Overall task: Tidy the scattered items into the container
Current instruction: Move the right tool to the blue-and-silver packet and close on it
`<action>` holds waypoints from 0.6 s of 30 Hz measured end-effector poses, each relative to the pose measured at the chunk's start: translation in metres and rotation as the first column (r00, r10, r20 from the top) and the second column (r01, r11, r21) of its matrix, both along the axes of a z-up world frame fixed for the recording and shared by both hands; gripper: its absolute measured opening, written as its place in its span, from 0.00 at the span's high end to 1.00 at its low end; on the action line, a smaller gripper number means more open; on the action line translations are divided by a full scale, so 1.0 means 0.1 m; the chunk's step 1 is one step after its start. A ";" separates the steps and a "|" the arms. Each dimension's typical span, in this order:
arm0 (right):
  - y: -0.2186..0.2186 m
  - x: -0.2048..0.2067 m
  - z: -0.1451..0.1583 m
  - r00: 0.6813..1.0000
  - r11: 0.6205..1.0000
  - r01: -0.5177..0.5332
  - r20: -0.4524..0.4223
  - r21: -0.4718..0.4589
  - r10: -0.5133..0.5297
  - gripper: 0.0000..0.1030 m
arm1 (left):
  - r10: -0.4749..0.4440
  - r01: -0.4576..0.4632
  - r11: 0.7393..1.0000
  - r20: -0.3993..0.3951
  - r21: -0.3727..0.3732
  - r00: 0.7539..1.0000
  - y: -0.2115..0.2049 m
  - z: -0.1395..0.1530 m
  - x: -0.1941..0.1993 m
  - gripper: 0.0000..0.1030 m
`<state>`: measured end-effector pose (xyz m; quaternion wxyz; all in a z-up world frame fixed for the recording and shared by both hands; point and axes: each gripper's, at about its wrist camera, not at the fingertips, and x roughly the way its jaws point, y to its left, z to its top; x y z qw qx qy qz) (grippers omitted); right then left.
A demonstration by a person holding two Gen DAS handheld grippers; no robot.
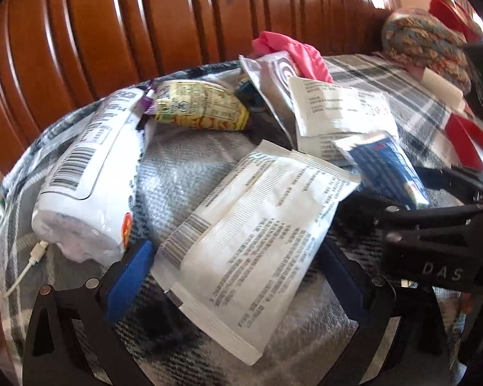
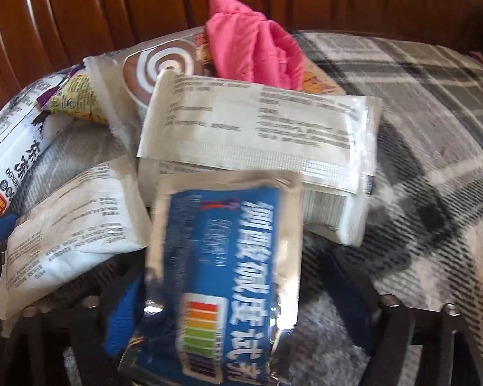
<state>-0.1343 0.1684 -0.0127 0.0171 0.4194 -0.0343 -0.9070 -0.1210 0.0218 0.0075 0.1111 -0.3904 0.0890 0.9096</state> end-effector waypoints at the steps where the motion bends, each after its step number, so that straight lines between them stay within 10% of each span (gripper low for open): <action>1: 0.02 0.00 0.01 1.000 1.000 0.005 -0.003 -0.003 -0.005 0.30 | 0.006 -0.006 1.000 -0.004 0.009 1.000 0.00 0.01 -0.01 0.07; 7: 0.08 0.02 0.03 0.999 0.999 0.036 -0.008 -0.016 -0.036 0.51 | 0.067 -0.066 0.998 -0.023 0.022 0.998 0.03 0.03 0.00 0.25; 18: 0.01 0.12 0.06 0.999 0.999 0.047 -0.004 0.016 -0.047 0.57 | 0.136 -0.135 0.990 -0.029 0.032 0.990 -0.17 0.06 0.29 0.46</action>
